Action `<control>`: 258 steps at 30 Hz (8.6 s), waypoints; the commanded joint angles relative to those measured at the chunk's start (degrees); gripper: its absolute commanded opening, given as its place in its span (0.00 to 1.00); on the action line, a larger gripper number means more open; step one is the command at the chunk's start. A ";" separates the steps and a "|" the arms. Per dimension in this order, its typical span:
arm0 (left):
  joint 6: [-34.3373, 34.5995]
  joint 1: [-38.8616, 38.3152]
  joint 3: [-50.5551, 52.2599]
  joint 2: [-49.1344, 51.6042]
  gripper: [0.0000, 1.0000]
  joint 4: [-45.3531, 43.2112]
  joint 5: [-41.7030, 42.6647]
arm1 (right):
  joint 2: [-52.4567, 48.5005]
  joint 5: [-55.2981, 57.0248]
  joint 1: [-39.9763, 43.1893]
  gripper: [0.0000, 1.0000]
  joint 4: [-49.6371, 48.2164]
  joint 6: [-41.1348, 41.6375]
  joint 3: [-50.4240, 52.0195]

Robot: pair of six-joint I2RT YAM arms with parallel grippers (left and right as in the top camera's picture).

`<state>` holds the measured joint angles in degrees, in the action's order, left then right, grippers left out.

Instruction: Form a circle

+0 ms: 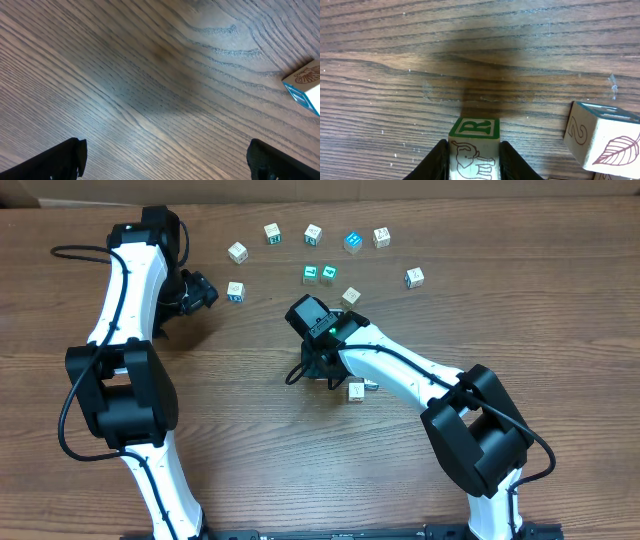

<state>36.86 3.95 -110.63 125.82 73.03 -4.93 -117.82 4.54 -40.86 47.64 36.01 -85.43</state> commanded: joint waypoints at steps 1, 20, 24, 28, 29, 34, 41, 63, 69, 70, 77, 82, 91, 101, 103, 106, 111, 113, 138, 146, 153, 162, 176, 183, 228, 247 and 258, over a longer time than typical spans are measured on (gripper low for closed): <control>-0.90 -0.22 -0.96 0.17 0.99 -0.02 0.04 | -0.66 0.57 0.22 0.29 0.00 0.02 0.37; -0.90 -0.22 -0.96 0.17 0.99 -0.02 0.04 | -0.66 0.55 0.22 0.33 0.00 0.02 0.37; -0.90 -0.22 -0.96 0.17 1.00 -0.02 0.04 | -0.66 0.55 0.22 0.41 0.00 0.02 0.37; -0.90 -0.22 -0.96 0.17 1.00 -0.02 0.04 | -0.72 0.55 0.22 0.44 -0.02 0.00 0.37; -0.87 -0.22 -0.94 0.17 1.00 -0.02 0.04 | -0.72 0.55 0.20 0.46 -0.02 0.00 0.37; -0.90 -0.22 -0.96 0.17 0.99 -0.02 0.04 | -0.83 0.52 0.20 0.47 -0.02 0.00 0.37; -0.90 -0.22 -0.96 0.17 0.99 -0.02 0.04 | -0.87 0.50 0.20 0.48 0.00 0.02 0.37; -0.90 -0.22 -0.96 0.17 1.00 -0.02 0.04 | -0.85 0.52 0.20 0.31 0.02 0.02 0.37; -0.90 -0.22 -0.96 0.17 1.00 -0.02 0.04 | -0.85 0.50 0.20 0.27 0.02 0.02 0.37; -0.90 -0.22 -0.96 0.17 1.00 -0.02 0.04 | -0.85 0.50 0.20 0.27 0.02 0.02 0.37; -0.90 -0.22 -0.96 0.17 1.00 -0.02 0.04 | -0.85 0.50 0.20 0.27 0.02 0.02 0.37; -0.90 -0.22 -0.96 0.17 1.00 -0.02 0.04 | -0.85 0.50 0.20 0.26 0.02 0.02 0.37; -0.90 -0.22 -0.96 0.17 1.00 -0.02 0.04 | -0.85 0.52 0.20 0.24 0.04 0.02 0.37; -0.90 -0.22 -0.96 0.17 1.00 -0.02 0.04 | -0.85 0.52 0.20 0.23 0.42 0.02 0.37; -0.90 -0.22 -0.96 0.17 0.99 -0.02 0.04 | -0.85 0.52 0.20 0.24 0.42 0.02 0.37; -0.90 -0.22 -0.96 0.17 1.00 -0.02 0.04 | -0.85 0.52 0.20 0.24 0.44 0.02 0.37; -0.90 -0.22 -0.96 0.17 0.99 -0.02 0.04 | -0.85 0.52 0.20 0.24 0.44 0.02 0.37; -0.90 -0.22 -0.96 0.17 1.00 -0.02 0.04 | -0.85 0.52 0.20 0.24 0.44 0.02 0.37; -0.90 -0.22 -0.96 0.17 1.00 -0.02 0.04 | -0.85 0.52 0.20 0.24 0.44 0.02 0.37; -0.90 -0.22 -0.94 0.17 0.99 -0.02 0.04 | -0.85 0.52 0.20 0.24 0.44 0.02 0.37; -0.90 -0.22 -0.96 0.17 0.99 -0.02 0.04 | -0.85 0.52 0.20 0.24 0.44 0.02 0.37; -0.90 -0.22 -0.94 0.17 1.00 -0.02 0.04 | -0.85 0.52 0.20 0.24 0.44 0.02 0.37; -0.90 -0.22 -0.96 0.17 1.00 -0.02 0.04 | -0.85 0.52 0.20 0.24 0.44 0.02 0.37; -0.90 -0.26 -0.96 0.17 1.00 -0.02 0.04 | -0.85 0.52 0.20 0.24 0.44 0.02 0.37; -0.90 -0.26 -0.96 0.17 1.00 -0.02 0.04 | -0.85 0.55 0.20 0.24 0.46 0.02 0.37; -0.90 -0.26 -0.96 0.17 1.00 -0.02 0.04 | -0.85 0.55 0.22 0.24 0.44 0.02 0.37; -0.90 -0.26 -0.96 0.17 0.99 -0.02 0.04 | -0.85 0.55 0.22 0.23 0.46 0.02 0.37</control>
<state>36.86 3.95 -110.63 125.82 73.03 -4.93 -117.82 4.60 -40.86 47.77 35.99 -85.43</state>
